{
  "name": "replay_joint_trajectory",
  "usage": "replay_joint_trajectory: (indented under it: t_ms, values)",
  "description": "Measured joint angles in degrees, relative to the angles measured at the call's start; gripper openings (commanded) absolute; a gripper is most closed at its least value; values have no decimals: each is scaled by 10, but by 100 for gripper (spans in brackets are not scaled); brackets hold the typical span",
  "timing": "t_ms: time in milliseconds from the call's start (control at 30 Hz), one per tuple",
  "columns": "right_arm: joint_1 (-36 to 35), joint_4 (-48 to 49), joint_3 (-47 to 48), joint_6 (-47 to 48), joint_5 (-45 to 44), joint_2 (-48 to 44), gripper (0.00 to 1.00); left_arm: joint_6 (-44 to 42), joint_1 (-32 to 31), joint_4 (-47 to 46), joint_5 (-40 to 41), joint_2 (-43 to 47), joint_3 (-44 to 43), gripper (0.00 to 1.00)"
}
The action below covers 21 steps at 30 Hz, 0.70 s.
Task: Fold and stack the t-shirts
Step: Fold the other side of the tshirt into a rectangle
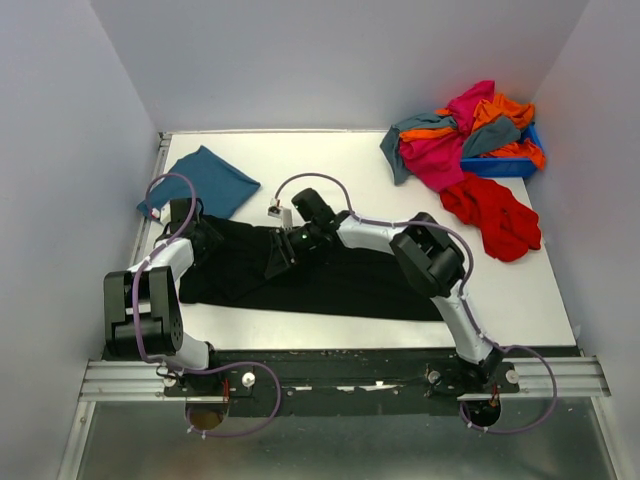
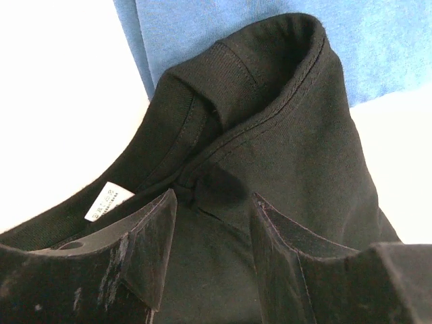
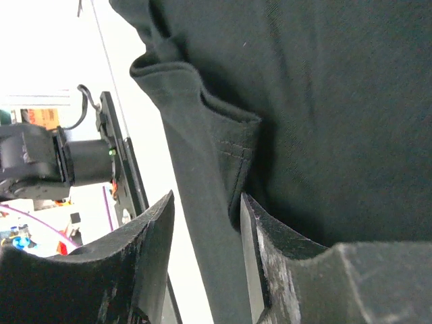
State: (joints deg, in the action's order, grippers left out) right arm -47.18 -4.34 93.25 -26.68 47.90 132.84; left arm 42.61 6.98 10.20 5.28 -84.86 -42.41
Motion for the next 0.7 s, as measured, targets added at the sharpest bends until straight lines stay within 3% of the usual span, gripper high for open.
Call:
replay_joint_trajectory:
  t_ms: [267, 400, 700]
  values:
    - [0, -20, -120, 32, -14, -111, 51, -4, 0, 4, 6, 0, 0, 60]
    - [0, -44, -173, 48, -30, -153, 58, -8, 0, 6, 7, 5, 0, 60]
    - [0, -59, -117, 36, -70, -165, 64, -7, -12, 3, 14, 65, 0, 60]
